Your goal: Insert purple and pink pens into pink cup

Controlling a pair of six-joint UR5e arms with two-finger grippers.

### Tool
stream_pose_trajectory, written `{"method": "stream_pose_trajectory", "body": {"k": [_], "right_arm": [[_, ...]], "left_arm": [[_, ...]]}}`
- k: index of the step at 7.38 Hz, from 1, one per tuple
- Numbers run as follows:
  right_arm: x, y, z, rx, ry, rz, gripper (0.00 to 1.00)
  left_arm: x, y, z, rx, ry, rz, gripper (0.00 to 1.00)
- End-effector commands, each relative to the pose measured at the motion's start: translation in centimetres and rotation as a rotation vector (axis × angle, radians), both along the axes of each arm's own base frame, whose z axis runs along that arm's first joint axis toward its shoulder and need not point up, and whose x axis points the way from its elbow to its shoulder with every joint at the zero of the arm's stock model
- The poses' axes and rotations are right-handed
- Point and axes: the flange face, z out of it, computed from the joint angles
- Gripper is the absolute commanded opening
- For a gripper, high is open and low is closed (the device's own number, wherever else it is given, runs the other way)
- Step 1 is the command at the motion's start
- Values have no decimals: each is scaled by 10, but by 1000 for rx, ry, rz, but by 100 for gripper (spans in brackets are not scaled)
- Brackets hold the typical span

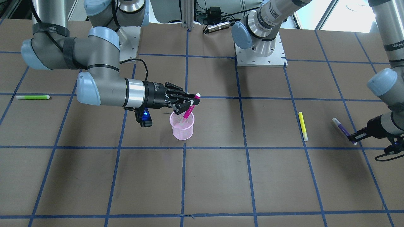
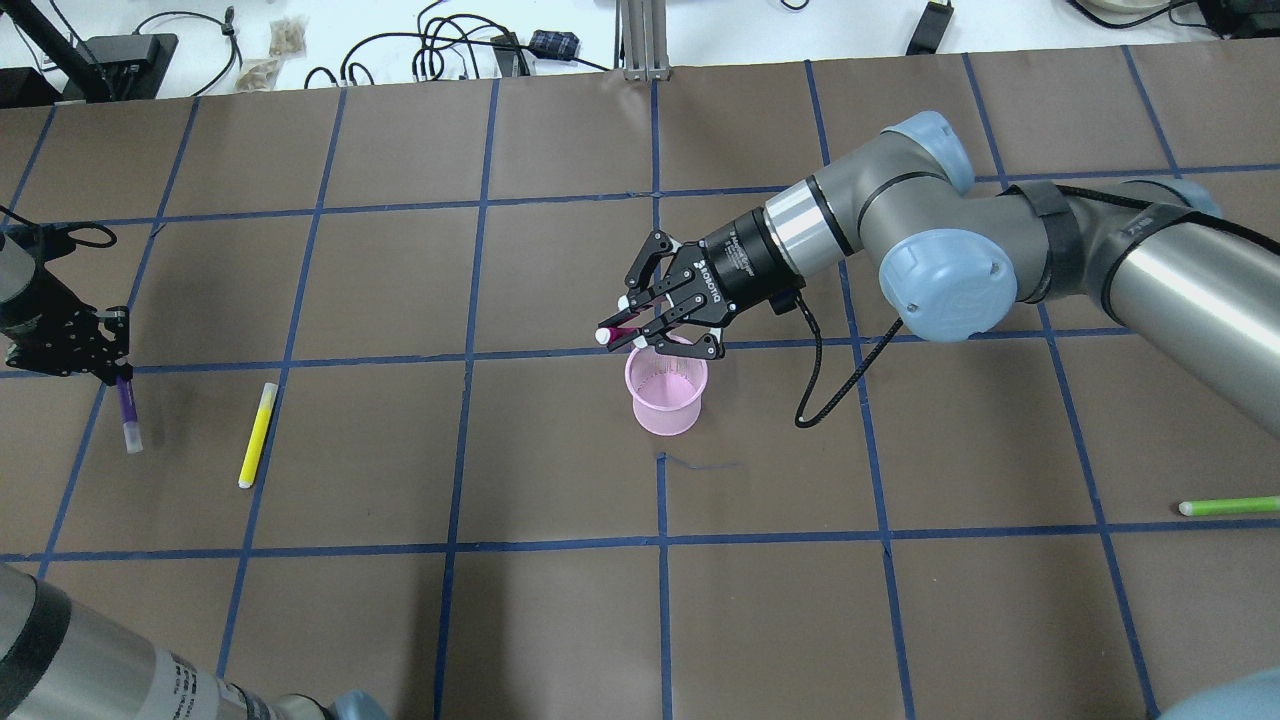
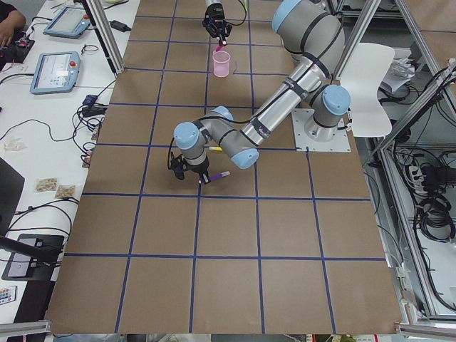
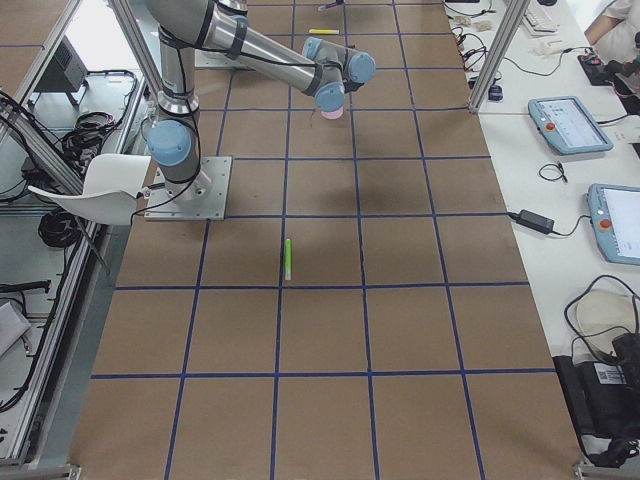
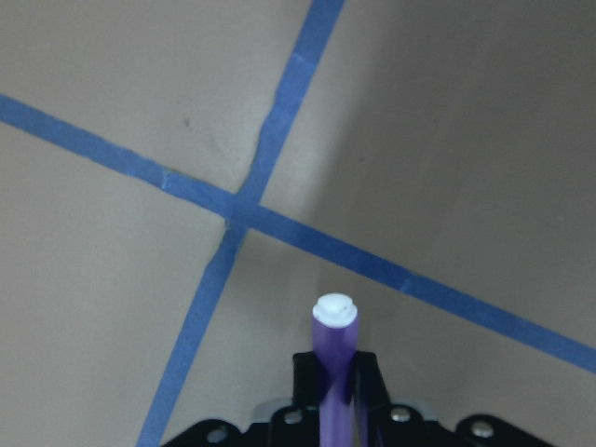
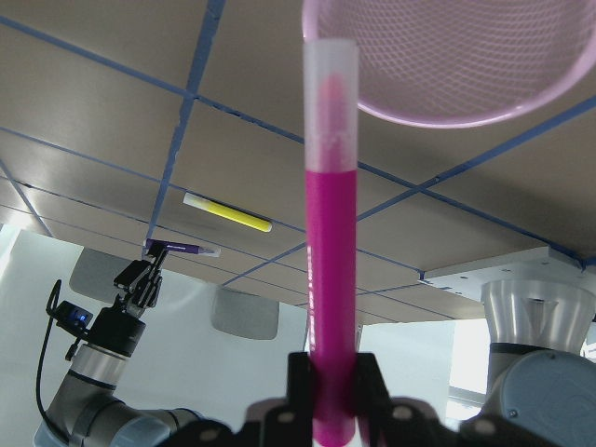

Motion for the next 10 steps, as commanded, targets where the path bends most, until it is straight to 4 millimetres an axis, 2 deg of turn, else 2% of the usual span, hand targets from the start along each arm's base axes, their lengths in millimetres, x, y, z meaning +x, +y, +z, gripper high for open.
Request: {"method": "stream_pose_trajectory", "body": {"k": [1,2,4,5,6,7,8,9,10], "right_arm": [[-2,16,-27,56,2,-1,0],[-2,17,-29,57,4,-2,10],[-3,11,-23,2,9,-6,71],[-14,-1,-16,-40,26,-21,100],[-41,-24,12,-118,105,-41,100],[-64,-55,54,-230,213,-42,100],[-74,-72,89,-316,339,2,100],[-88,-83,112,-395,451,83,100],[-107,-85,128,-447,614,221,100]], "left_arm": [[-14,-5,29,-38,-32,-20,0],[-29,-9,47,-67,-55,-25,0],[-81,-25,97,-156,-107,-81,0],[-107,-30,116,-190,-121,-84,0],[-136,-32,135,-226,-134,-85,0],[-171,-35,151,-263,-135,-57,0],[-212,-39,160,-292,-137,-53,0],[-255,-40,168,-317,-132,-73,0],[-286,-37,182,-359,-135,-84,0]]}}
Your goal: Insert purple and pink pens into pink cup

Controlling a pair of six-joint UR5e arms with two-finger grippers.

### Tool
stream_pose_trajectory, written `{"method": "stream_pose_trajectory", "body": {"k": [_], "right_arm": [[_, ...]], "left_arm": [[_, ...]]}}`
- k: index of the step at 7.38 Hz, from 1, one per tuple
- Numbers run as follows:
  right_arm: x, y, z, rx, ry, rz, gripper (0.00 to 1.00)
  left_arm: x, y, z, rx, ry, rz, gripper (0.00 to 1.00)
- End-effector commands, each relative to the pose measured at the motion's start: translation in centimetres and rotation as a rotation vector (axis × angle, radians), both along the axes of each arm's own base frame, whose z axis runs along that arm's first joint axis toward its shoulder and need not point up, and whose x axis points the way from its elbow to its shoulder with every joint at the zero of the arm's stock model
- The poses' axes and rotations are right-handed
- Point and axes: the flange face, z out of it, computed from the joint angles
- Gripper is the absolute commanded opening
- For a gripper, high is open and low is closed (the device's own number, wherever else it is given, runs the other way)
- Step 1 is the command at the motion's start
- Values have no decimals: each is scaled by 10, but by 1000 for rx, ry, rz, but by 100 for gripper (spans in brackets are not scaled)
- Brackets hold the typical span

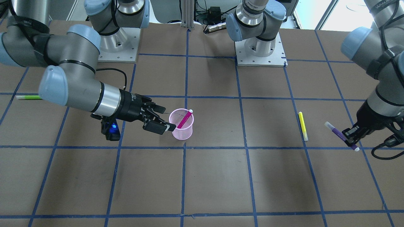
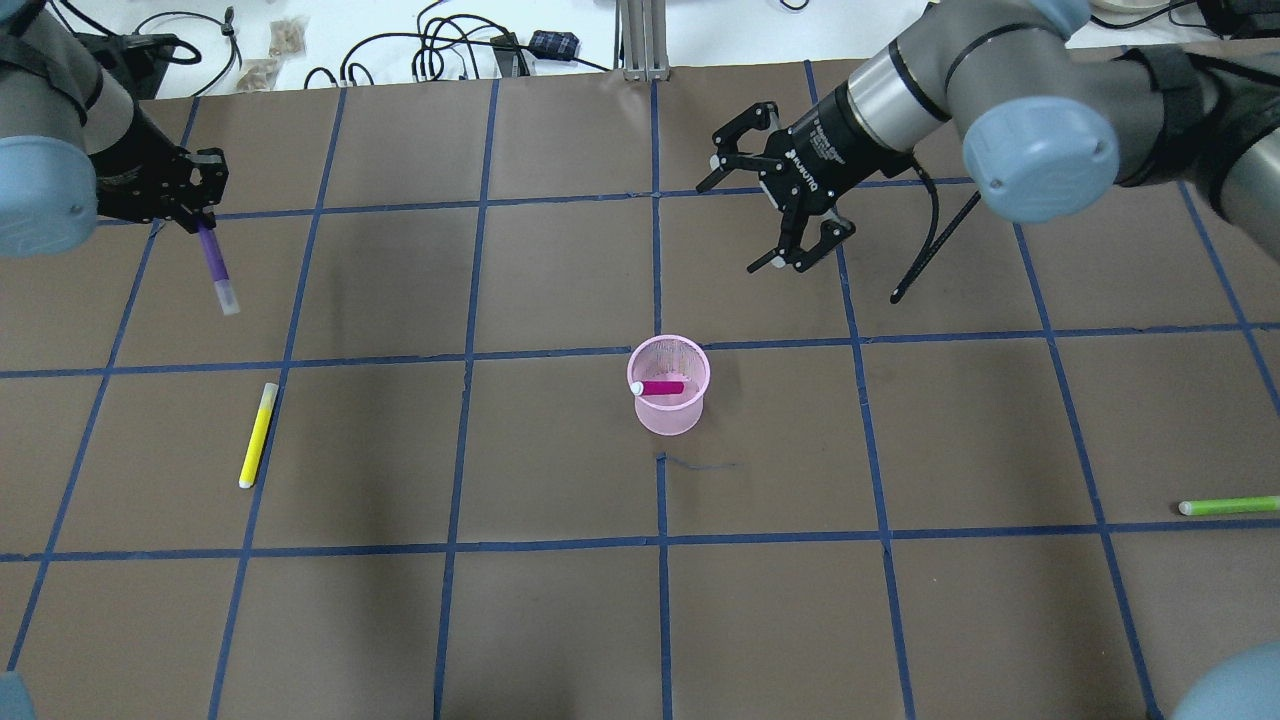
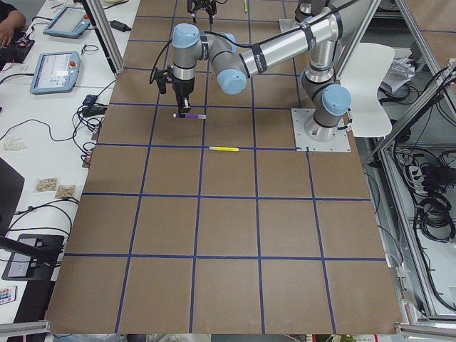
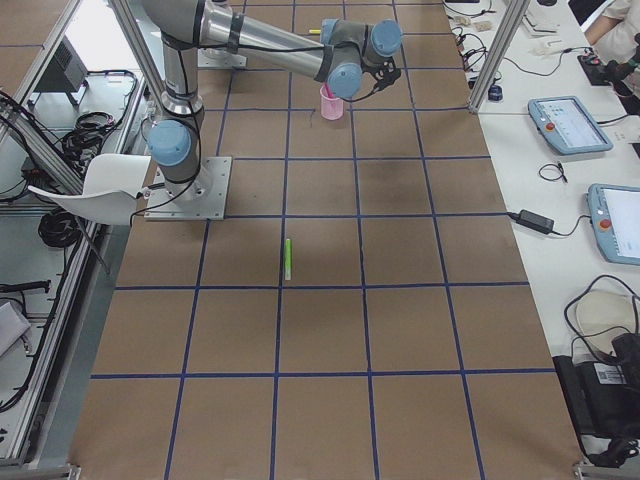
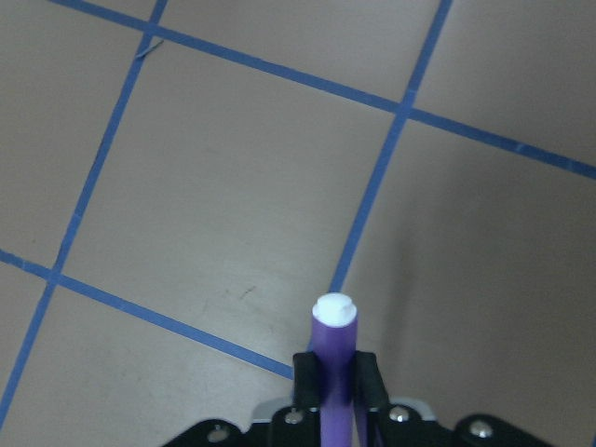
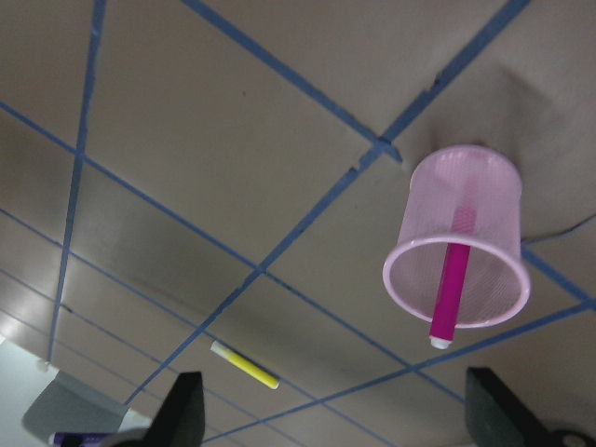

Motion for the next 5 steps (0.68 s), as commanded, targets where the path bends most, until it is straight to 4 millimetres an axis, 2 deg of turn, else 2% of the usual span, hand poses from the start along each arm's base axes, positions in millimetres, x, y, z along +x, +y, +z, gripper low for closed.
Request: {"method": "stream_pose_trajectory", "body": {"k": [1,2,3,4,5], "right_arm": [[-36,-2,46,-59,339,237,100],[-48,9,65,-77,437,341,100],[-53,39,95,-125,477,486,100],[-52,57,121,-192,489,565,100],[-44,76,141,-247,484,555,100]], "left_arm": [[-68,8,27,-70,-2,-44,0],[-99,15,35,-92,12,-38,0],[-136,24,40,-110,32,-28,0],[-175,29,40,-158,56,-18,0],[-211,32,36,-201,80,-3,0]]}}
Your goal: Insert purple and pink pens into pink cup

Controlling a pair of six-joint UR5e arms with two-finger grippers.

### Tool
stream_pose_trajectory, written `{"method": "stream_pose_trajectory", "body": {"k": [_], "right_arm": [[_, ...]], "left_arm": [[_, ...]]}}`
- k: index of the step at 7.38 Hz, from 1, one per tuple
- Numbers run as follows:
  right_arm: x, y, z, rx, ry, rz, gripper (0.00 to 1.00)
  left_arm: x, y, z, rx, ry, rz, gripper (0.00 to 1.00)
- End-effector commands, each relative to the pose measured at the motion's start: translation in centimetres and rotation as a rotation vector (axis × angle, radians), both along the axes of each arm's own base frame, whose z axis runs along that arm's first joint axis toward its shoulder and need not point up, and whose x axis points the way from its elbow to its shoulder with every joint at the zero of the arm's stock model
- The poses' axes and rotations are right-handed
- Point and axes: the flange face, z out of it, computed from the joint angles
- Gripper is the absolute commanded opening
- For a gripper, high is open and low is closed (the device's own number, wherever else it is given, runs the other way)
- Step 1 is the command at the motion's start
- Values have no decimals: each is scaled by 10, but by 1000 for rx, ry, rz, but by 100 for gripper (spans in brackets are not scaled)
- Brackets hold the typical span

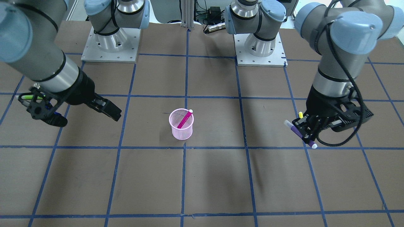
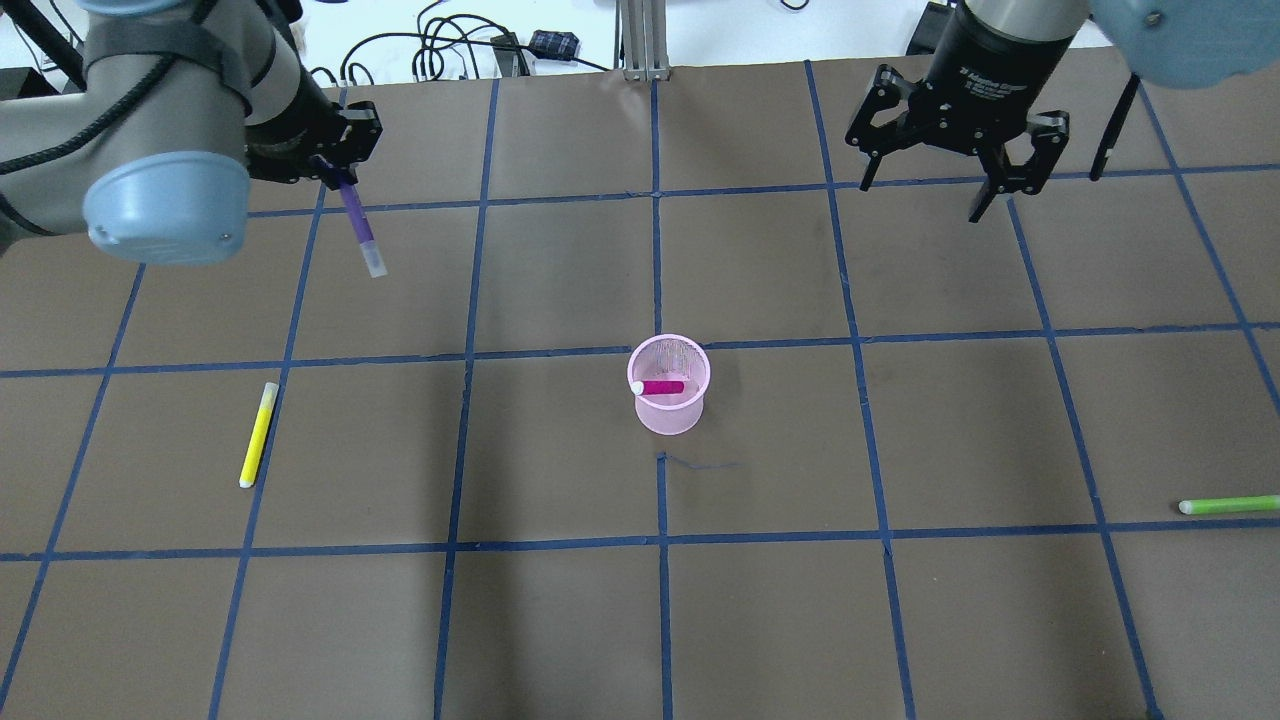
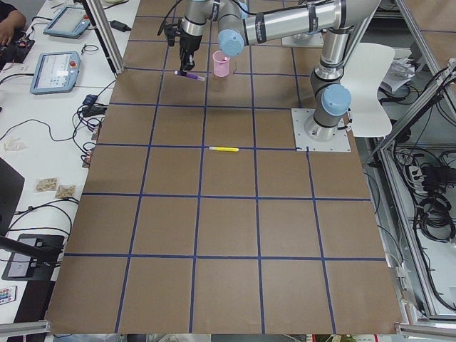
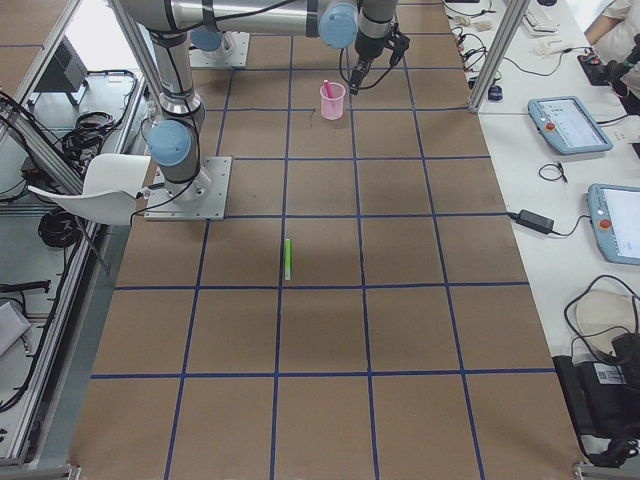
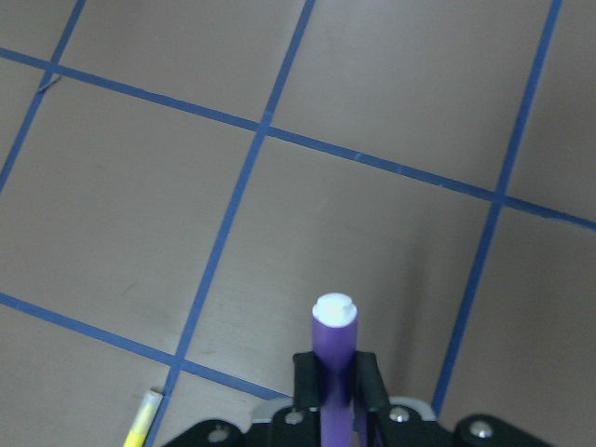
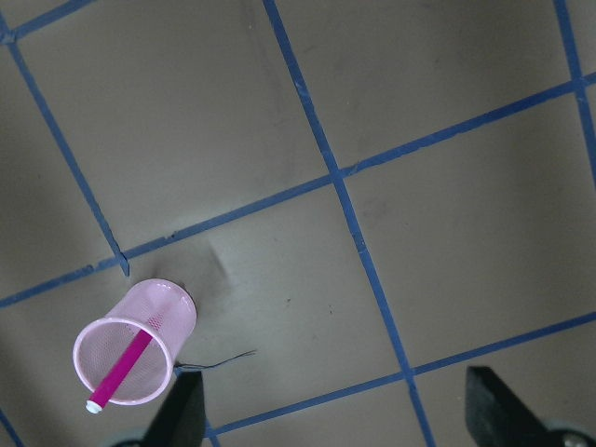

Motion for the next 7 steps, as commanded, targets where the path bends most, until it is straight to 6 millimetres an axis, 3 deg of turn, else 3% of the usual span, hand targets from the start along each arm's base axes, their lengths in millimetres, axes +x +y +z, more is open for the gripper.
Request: {"method": "stream_pose_trajectory", "body": {"k": [1,4,6,7], "right_arm": [[1,29,29,-105,20,80,100],[-10,24,21,-146,96,219,100],[-8,27,11,-133,106,288,100],[-12,30,15,-128,121,303,100]], "left_arm": [[-80,16,-5,-77,-6,50,0],[-178,51,-32,-140,-10,94,0],[-216,66,-61,-168,14,103,0],[-233,75,-75,-161,3,104,0]]}}
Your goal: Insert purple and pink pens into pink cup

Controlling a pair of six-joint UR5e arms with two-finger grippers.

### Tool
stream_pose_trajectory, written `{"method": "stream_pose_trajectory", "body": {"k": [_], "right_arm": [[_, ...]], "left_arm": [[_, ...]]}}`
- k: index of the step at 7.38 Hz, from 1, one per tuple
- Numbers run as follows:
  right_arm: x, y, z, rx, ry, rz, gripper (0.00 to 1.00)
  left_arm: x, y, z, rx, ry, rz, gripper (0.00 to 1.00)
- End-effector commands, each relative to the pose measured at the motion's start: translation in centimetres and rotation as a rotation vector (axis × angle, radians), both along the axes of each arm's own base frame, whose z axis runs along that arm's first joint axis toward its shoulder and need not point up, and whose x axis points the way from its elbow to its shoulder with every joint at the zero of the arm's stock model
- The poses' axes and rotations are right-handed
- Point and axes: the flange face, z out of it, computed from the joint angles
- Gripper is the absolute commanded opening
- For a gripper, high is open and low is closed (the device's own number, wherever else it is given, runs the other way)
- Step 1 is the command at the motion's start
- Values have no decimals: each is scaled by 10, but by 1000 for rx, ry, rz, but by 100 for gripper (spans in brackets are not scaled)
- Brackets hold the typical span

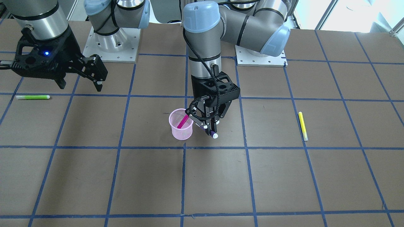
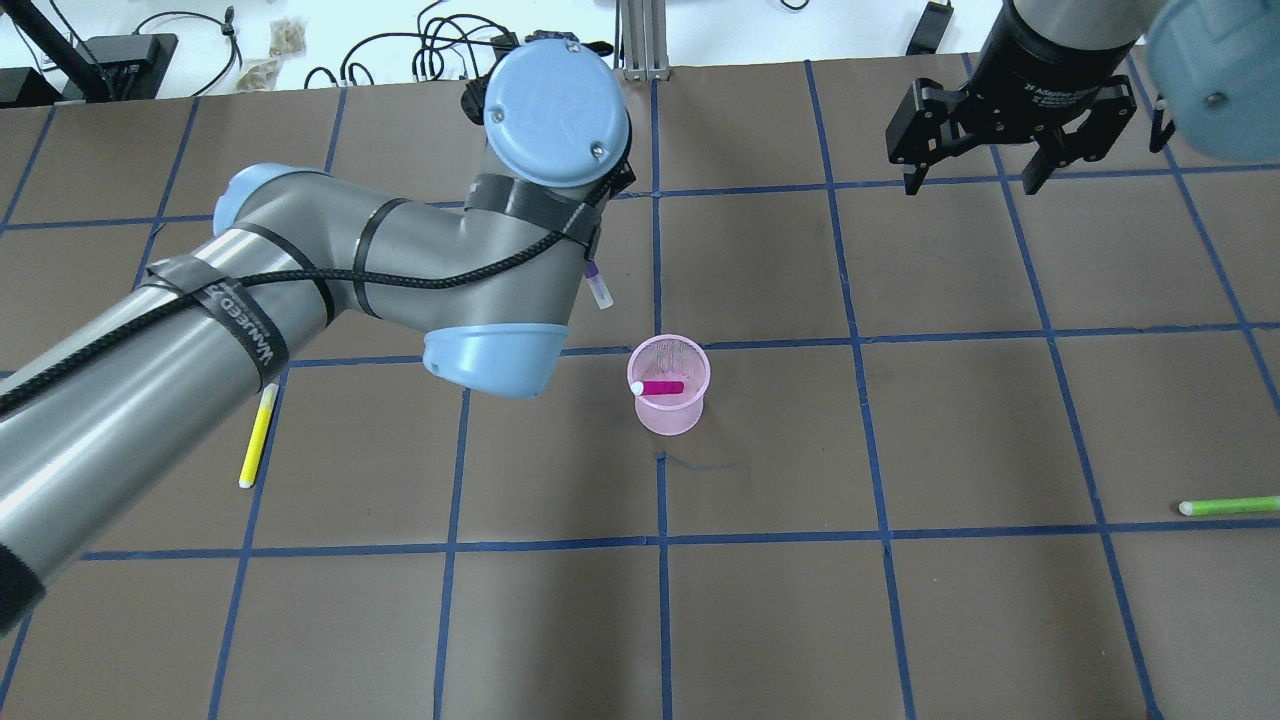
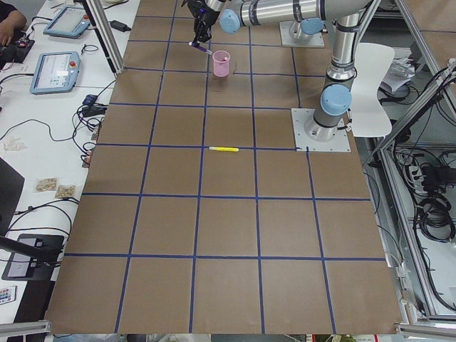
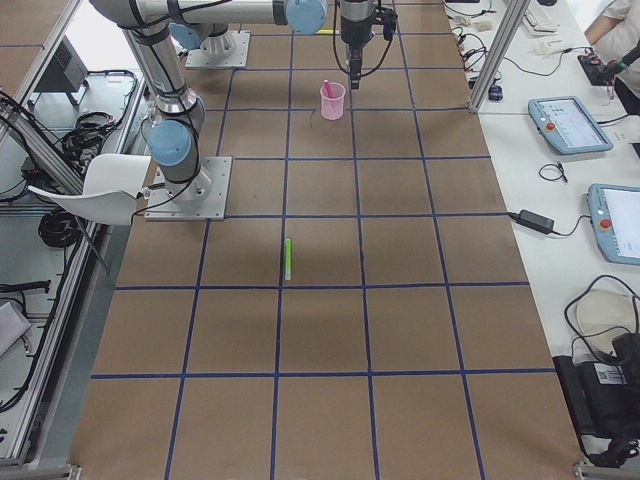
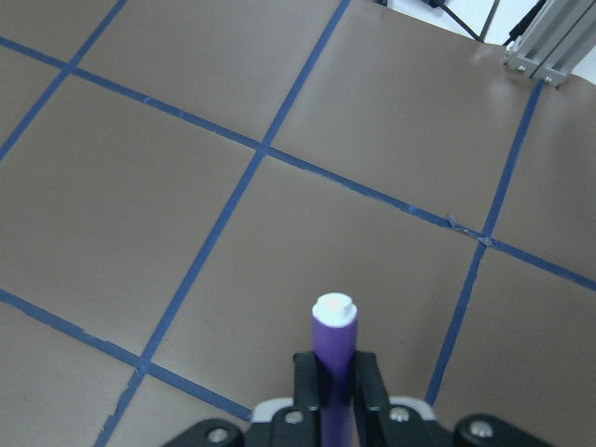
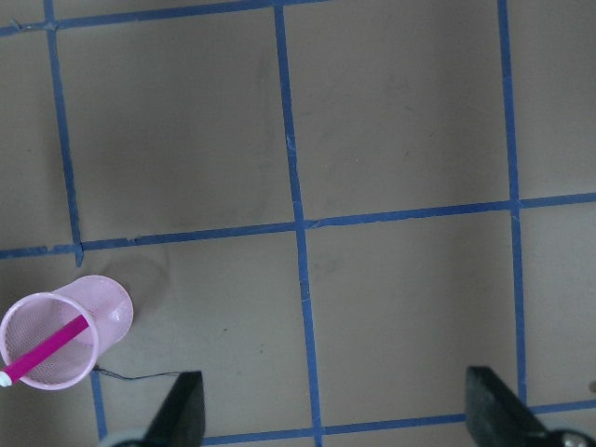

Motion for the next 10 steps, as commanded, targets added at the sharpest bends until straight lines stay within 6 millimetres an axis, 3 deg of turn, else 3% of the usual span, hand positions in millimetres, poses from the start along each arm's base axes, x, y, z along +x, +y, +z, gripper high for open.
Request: {"method": "stream_pose_trajectory", "body": {"k": [1,3,10], "right_arm": [[-5,0,4,-2,11,97,100],[-12,-2,6,-8,16,163,100],[-12,-1,7,-10,19,178,100]], "left_arm": [[-34,17,-29,-9,-39,12,0],[-55,27,-46,7,-38,6,0],[-80,33,-95,48,-55,-16,0]]}}
